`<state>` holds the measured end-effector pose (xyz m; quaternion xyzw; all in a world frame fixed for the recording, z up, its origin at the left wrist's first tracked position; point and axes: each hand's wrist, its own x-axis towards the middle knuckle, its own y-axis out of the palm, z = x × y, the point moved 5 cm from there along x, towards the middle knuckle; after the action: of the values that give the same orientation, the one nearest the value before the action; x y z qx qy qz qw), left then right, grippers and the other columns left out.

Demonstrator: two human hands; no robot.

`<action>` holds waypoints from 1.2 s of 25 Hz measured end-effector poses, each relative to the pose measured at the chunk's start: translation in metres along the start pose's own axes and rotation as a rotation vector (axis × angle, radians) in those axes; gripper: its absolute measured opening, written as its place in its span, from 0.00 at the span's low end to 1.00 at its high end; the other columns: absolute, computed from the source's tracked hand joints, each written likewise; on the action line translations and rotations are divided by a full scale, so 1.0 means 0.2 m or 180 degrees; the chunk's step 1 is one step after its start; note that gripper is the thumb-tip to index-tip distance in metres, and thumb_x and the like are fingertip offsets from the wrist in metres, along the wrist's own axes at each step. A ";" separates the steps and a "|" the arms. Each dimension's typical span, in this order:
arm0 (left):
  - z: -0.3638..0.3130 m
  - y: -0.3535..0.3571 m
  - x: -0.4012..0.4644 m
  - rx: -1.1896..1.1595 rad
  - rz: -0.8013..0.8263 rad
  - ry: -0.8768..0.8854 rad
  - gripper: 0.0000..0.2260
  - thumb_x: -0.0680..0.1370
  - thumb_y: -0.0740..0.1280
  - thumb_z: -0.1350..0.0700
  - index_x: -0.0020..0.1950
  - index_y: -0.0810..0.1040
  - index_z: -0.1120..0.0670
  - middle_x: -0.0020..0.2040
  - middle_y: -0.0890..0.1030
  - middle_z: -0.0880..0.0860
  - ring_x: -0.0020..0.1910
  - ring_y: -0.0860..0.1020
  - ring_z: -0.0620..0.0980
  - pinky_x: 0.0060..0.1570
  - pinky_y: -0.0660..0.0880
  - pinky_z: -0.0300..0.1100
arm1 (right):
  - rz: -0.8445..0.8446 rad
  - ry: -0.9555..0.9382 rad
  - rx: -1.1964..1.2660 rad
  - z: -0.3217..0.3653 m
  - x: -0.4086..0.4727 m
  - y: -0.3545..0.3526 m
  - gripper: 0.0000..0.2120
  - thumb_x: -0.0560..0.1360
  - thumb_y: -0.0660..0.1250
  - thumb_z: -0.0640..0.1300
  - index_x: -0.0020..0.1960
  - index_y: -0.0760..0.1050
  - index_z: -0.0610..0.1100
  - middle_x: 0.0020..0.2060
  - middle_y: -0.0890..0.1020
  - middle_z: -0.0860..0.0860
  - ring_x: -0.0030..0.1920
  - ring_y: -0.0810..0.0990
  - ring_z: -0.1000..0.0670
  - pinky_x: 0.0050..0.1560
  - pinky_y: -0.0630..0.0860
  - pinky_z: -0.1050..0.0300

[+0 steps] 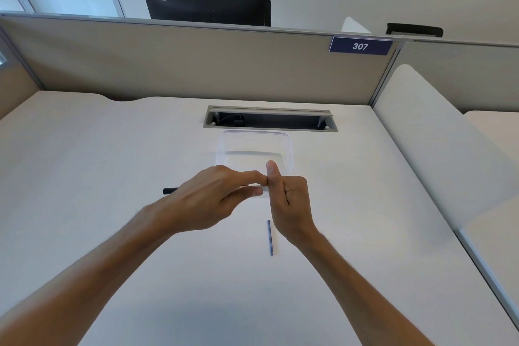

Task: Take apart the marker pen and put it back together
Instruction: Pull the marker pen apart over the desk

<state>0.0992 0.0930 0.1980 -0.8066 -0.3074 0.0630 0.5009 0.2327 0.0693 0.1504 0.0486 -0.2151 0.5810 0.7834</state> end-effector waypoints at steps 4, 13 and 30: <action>0.02 -0.02 0.00 -0.0343 0.0093 -0.0056 0.14 0.82 0.58 0.50 0.65 0.76 0.46 0.27 0.72 0.46 0.26 0.66 0.51 0.29 0.66 0.37 | 0.0018 -0.0338 -0.0176 0.04 0.01 -0.01 0.25 0.82 0.56 0.48 0.27 0.54 0.56 0.18 0.63 0.57 0.21 0.58 0.56 0.28 0.53 0.69; 0.04 -0.06 0.01 0.0386 -0.0037 -0.0190 0.04 0.79 0.65 0.53 0.50 0.77 0.52 0.38 0.79 0.48 0.34 0.72 0.45 0.36 0.71 0.42 | 0.0148 -0.0033 -0.0210 -0.01 -0.01 0.02 0.21 0.81 0.53 0.50 0.33 0.64 0.41 0.26 0.69 0.45 0.28 0.66 0.47 0.30 0.63 0.49; 0.09 -0.09 -0.03 0.1106 -0.0523 -0.0159 0.07 0.79 0.65 0.51 0.50 0.80 0.53 0.36 0.80 0.48 0.30 0.69 0.50 0.28 0.67 0.41 | 0.0324 0.0290 -0.0079 -0.04 -0.03 -0.08 0.05 0.79 0.63 0.48 0.47 0.77 0.49 0.35 0.79 0.59 0.37 0.77 0.57 0.34 0.69 0.68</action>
<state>0.0789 0.1098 0.2027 -0.6784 -0.3691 0.0940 0.6283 0.2475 0.0617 0.1444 0.0013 -0.1887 0.6190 0.7624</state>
